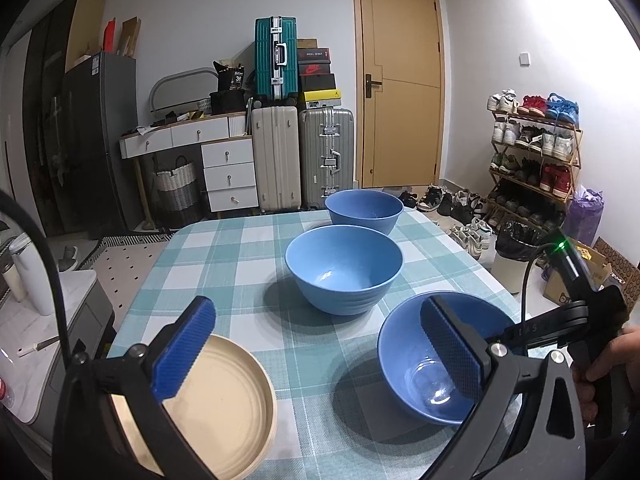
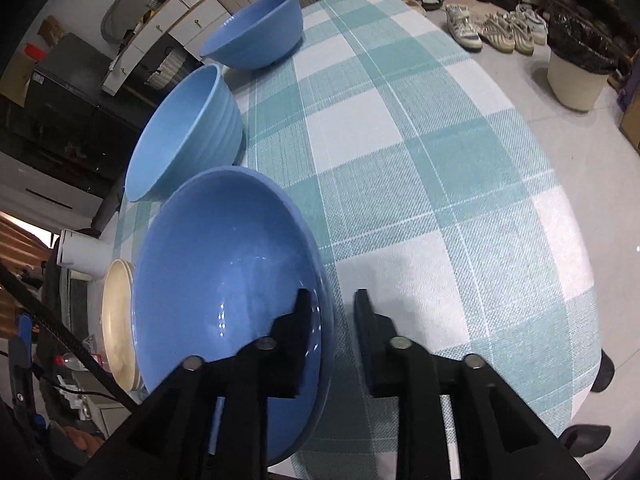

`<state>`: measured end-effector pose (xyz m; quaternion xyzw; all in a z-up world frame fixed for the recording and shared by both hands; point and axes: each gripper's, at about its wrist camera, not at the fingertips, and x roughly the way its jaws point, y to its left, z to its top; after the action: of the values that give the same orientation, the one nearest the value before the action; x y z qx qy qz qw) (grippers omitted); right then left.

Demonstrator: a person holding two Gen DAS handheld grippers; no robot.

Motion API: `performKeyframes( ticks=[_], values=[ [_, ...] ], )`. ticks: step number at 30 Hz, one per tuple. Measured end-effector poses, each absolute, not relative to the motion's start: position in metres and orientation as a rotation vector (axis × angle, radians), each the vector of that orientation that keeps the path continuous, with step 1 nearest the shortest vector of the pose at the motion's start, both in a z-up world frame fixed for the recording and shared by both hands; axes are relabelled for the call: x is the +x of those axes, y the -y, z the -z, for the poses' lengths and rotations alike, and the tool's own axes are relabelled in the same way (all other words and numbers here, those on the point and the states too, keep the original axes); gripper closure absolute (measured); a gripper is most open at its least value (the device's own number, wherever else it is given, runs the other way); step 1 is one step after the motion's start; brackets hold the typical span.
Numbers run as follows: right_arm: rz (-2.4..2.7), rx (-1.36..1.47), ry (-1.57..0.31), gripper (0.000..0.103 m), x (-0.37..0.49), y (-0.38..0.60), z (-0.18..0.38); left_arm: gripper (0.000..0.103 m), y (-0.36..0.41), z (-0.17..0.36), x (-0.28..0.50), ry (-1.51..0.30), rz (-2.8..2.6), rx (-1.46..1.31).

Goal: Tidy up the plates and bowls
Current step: 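Carry the held blue bowl with the right gripper toward the left gripper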

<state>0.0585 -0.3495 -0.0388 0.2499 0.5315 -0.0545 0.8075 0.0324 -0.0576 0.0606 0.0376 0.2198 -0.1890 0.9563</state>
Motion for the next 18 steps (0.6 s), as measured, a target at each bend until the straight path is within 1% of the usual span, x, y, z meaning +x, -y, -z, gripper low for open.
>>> performKeyframes(
  ticks=[1, 2, 3, 4, 6, 7, 12, 18],
  values=[
    [0.127, 0.507, -1.118, 0.054, 0.057, 0.348, 0.035, 0.000, 0.058, -0.060, 0.032, -0.447, 0.384, 0.078],
    [0.131, 0.484, -1.099, 0.047, 0.056, 0.348, 0.031, 0.000, 0.058, -0.060, 0.032, -0.448, 0.384, 0.080],
    [0.135, 0.467, -1.077, 0.037, 0.055, 0.348, 0.027, 0.000, 0.058, -0.060, 0.032, -0.447, 0.385, 0.082],
    [0.141, 0.448, -1.048, 0.031, 0.053, 0.348, 0.023, 0.000, 0.059, -0.060, 0.032, -0.447, 0.385, 0.083],
    [0.154, 0.422, -1.009, 0.023, 0.050, 0.350, 0.017, 0.000, 0.060, -0.059, 0.032, -0.451, 0.385, 0.091],
    [0.152, 0.423, -1.003, 0.021, 0.049, 0.351, 0.017, 0.000, 0.061, -0.058, 0.032, -0.452, 0.385, 0.093],
    [0.166, 0.406, -0.923, 0.021, 0.038, 0.355, 0.010, 0.000, 0.066, -0.057, 0.031, -0.453, 0.385, 0.105],
    [0.148, 0.333, -0.839, 0.021, 0.028, 0.336, -0.002, 0.000, 0.071, -0.054, 0.032, -0.459, 0.385, 0.113]
  ],
)
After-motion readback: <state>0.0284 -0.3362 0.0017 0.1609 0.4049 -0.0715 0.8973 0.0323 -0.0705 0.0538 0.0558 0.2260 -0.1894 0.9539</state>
